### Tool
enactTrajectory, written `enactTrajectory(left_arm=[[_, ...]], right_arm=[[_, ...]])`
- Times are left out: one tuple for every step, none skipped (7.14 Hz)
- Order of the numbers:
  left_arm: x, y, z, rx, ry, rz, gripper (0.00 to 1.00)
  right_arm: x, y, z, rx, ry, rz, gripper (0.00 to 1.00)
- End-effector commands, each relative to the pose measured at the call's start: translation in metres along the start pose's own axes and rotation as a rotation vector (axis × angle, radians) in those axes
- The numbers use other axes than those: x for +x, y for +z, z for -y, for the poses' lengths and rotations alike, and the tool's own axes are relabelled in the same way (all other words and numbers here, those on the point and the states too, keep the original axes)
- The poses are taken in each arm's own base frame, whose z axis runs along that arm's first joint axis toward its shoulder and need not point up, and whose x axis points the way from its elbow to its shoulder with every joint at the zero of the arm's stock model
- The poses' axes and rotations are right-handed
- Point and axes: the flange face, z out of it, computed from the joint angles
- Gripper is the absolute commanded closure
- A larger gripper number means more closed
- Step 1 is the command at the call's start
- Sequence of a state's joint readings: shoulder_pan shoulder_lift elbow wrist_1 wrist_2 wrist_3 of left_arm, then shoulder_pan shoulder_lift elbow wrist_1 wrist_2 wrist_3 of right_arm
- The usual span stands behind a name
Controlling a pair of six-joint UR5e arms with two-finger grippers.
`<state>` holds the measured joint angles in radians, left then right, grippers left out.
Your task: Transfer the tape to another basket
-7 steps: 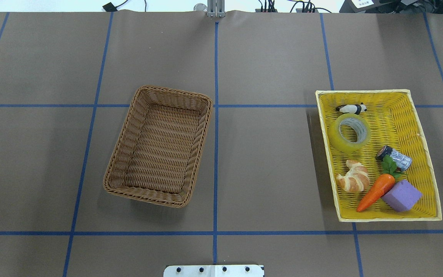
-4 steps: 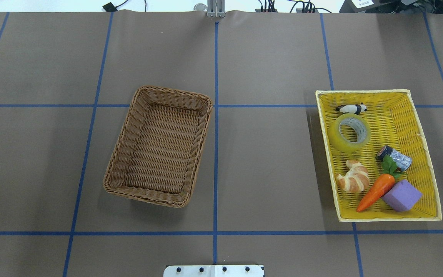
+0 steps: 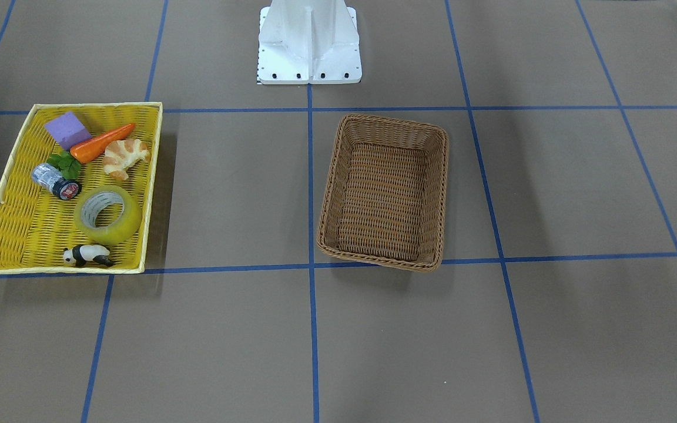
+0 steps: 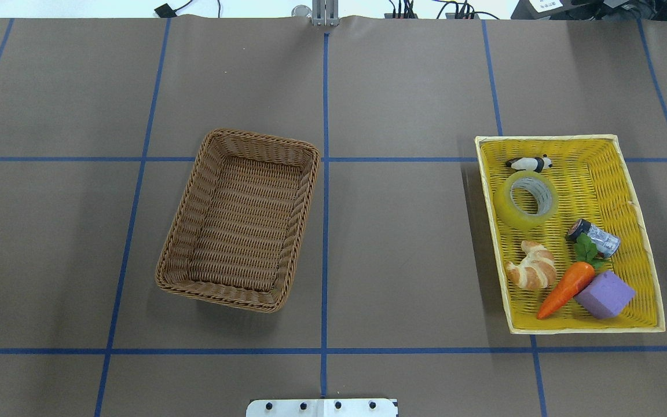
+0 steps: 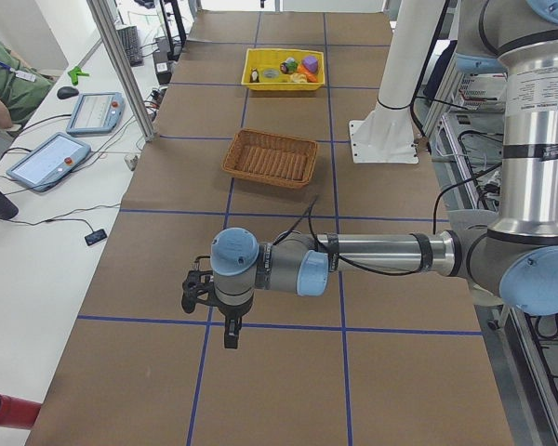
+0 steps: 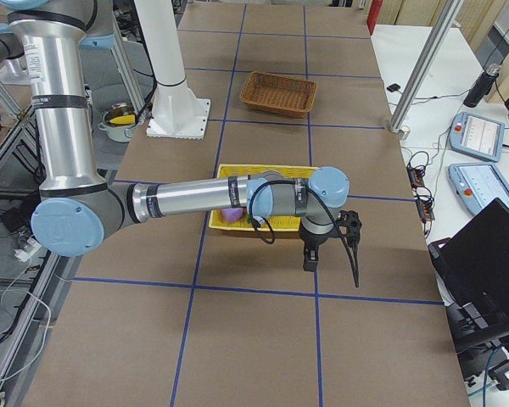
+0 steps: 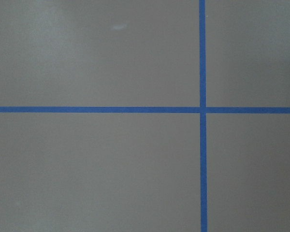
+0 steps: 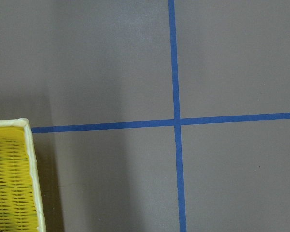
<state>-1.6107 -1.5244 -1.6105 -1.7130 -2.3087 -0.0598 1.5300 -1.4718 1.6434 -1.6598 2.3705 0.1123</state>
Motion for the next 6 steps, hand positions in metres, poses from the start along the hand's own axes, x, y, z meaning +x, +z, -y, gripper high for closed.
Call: enactTrajectory(left_arm=[[0.011, -0.007, 0.009, 0.018, 0.027, 0.001, 0.02], [0.02, -0.013, 0.017, 0.03, 0.04, -0.014, 0.02], [0.012, -0.002, 0.015, 0.008, 0.023, -0.025, 0.02], [0.014, -0.002, 0.017, 0.012, 0.029, -0.027, 0.02], [0.013, -0.002, 0.016, 0.024, 0.052, -0.02, 0.02], [0.013, -0.003, 0.015, 0.061, 0.082, -0.008, 0.02]], right_arm=[[-0.027, 0.005, 0.006, 0.041, -0.093, 0.014, 0.0], [-0.052, 0.015, 0.002, 0.055, -0.171, 0.022, 0.0], [-0.048, 0.023, 0.0, 0.038, -0.163, 0.026, 0.0], [-0.063, 0.026, -0.001, 0.045, -0.211, 0.039, 0.0], [-0.073, 0.028, 0.0, 0.091, -0.283, 0.054, 0.0], [-0.1, 0.052, -0.008, 0.12, -0.397, 0.075, 0.0]])
